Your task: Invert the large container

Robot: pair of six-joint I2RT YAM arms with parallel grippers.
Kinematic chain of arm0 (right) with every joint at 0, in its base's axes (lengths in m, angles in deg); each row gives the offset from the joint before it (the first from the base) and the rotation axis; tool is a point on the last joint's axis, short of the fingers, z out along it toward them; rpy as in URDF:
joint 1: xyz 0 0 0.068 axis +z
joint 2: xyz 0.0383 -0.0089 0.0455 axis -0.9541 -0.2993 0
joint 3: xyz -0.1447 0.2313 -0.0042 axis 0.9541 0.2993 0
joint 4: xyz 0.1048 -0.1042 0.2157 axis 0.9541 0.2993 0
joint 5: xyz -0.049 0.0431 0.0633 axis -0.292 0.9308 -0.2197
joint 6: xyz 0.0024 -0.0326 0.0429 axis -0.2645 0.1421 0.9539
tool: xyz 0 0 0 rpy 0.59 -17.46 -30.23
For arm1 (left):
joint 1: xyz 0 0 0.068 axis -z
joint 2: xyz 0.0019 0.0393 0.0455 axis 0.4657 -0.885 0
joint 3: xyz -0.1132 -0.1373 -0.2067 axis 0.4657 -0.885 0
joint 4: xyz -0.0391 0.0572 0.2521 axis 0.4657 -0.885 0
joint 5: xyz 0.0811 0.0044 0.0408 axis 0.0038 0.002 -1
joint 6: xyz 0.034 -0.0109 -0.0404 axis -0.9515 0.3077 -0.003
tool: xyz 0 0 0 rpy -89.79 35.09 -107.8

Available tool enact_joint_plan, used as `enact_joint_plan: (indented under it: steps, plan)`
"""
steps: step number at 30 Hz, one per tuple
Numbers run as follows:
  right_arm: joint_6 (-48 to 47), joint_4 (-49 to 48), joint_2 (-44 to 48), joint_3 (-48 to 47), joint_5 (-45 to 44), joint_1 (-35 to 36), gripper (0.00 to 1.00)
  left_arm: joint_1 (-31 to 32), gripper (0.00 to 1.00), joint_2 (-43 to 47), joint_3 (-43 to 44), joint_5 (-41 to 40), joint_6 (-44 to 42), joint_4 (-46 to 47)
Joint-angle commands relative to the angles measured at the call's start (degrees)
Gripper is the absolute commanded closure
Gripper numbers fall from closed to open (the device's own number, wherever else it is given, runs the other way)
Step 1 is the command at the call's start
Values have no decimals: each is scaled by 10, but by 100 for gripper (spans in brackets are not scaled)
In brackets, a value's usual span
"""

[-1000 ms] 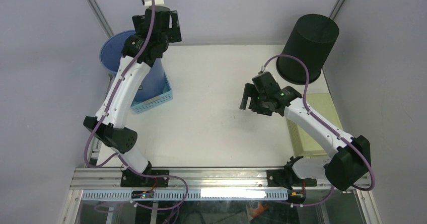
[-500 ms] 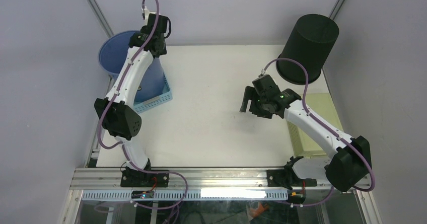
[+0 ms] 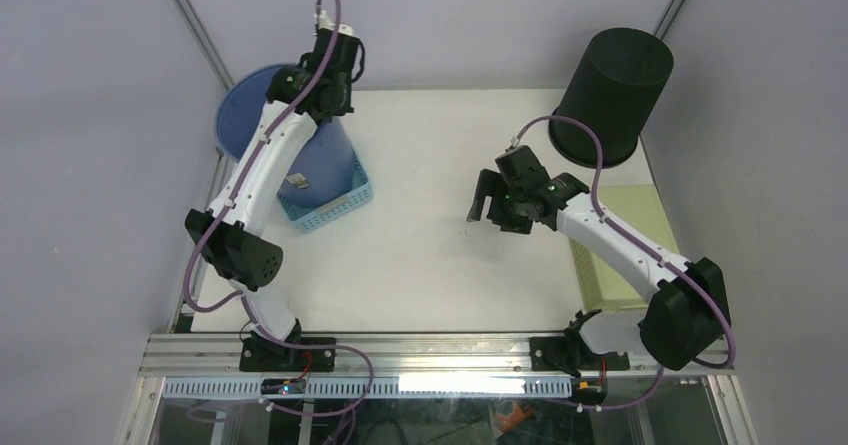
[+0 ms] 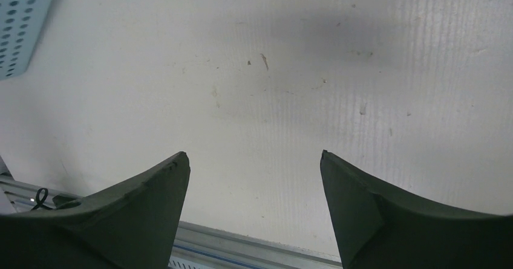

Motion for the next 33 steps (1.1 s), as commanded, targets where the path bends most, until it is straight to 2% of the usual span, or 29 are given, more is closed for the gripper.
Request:
enact_joint_plan:
  steps: [1,10,13,19,23,26,30,33]
  plan:
    - [21,-58,-11,-30,42,9,17,81,100,46,83,-58,-54,28]
    - [47,-100,-54,-29,75,46,17,101,100,74,165,-66,-56,35]
    - [48,-94,-56,-33,65,47,17,105,100,98,182,-34,-51,52]
    - [29,-32,0,-70,-31,31,17,105,100,125,182,177,16,89]
    - [-1,52,67,-125,-103,-20,16,108,100,112,139,345,86,128]
    - [-31,121,128,-187,-189,-59,16,117,100,111,65,465,146,204]
    - [-43,190,199,-268,-325,-62,17,139,100,101,-38,630,233,341]
    - [-48,225,223,-295,-367,-63,17,163,100,88,-113,679,292,444]
